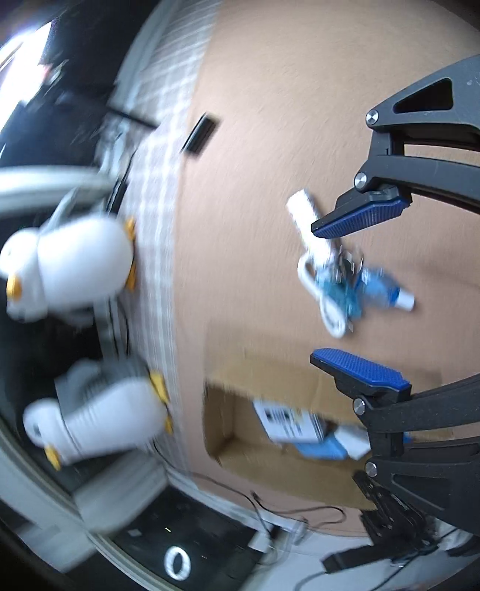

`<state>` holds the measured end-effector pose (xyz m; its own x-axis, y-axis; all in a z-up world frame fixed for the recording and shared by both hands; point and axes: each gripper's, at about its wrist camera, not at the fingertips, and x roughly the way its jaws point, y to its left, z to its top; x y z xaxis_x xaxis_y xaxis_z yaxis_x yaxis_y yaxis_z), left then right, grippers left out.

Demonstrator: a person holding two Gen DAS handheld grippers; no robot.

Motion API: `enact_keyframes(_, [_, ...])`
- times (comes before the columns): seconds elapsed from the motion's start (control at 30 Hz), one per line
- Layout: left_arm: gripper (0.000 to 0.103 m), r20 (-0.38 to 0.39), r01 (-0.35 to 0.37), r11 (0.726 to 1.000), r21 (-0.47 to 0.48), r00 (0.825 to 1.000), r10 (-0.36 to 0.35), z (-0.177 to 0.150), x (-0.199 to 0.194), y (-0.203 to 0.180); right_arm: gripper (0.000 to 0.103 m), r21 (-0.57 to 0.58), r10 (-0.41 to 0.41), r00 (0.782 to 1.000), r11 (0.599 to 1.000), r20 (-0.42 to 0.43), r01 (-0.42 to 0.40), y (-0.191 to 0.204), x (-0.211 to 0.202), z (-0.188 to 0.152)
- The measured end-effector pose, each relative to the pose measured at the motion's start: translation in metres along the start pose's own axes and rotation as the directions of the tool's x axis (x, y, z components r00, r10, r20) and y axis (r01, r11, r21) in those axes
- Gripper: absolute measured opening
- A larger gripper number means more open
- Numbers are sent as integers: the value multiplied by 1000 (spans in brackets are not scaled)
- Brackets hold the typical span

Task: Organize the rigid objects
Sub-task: 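Grasp the patterned white cylinder with the right gripper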

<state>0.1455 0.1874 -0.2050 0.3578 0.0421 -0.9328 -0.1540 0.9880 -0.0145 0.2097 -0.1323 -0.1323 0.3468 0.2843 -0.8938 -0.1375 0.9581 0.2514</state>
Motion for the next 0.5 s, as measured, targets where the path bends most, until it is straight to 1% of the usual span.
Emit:
enact_keyframes(0.07, [17,0,0,1000,1,1000,0,0,0,0,58,37,-21,1000,999,-6,21,-14,4,0])
enact_keyframes(0.13, [17,0,0,1000,0,1000,0,0,0,0,58,87,-25,999,996,-23,27,-27,11,0])
enact_keyframes(0.23, [17,0,0,1000,-1,1000,0,0,0,0,58,187,5,998,982,-68,7,-47,26,0])
enact_keyframes(0.3, [17,1,0,1000,0,1000,0,0,0,0,57,245,40,995,969,-90,-17,-58,35,-1])
enact_keyframes(0.37, [17,0,1,1000,-1,1000,-1,0,0,0,52,303,81,992,952,-101,-47,-67,42,-2])
enact_keyframes(0.4, [17,0,0,1000,0,1000,0,0,0,0,49,331,99,989,942,-106,-59,-71,46,-2])
enact_keyframes(0.43, [17,0,1,1000,0,1000,-1,0,0,0,45,346,107,988,936,-111,-63,-73,48,-2])
enact_keyframes(0.5, [17,0,1,1000,0,1000,-1,0,0,0,41,378,128,984,923,-123,-73,-77,54,-3])
